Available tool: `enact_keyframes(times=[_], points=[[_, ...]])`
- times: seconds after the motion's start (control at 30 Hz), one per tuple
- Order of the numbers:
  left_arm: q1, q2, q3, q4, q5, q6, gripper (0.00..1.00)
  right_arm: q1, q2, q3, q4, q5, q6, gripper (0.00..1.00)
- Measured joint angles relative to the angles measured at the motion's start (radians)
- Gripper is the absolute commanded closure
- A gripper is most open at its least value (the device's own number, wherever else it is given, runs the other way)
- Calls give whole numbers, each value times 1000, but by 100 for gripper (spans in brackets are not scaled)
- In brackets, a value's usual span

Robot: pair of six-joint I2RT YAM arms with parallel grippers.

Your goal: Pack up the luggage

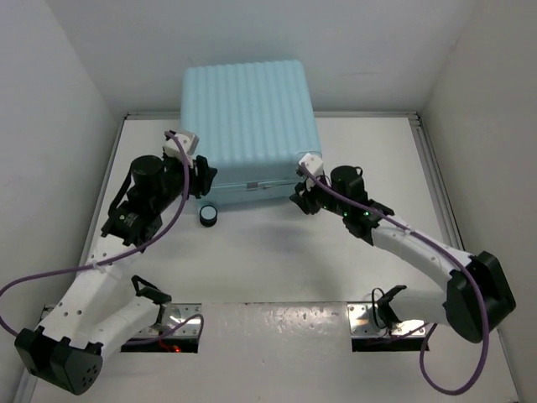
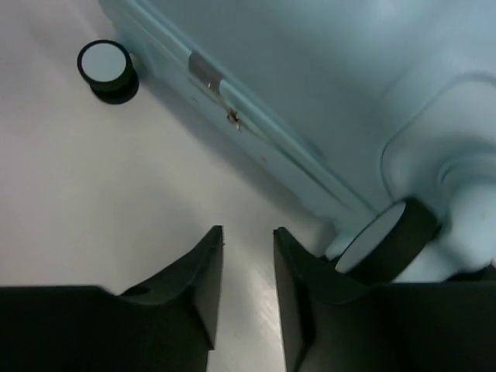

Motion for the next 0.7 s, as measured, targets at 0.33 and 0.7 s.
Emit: enact_keyframes(times=[0.33,0.7], points=[[48,102,185,-321,-157,-25,36,34,310,298,5,11,-72,60],[115,127,185,-428,-189,-70,36,119,381,338,-11,15,-133,59]])
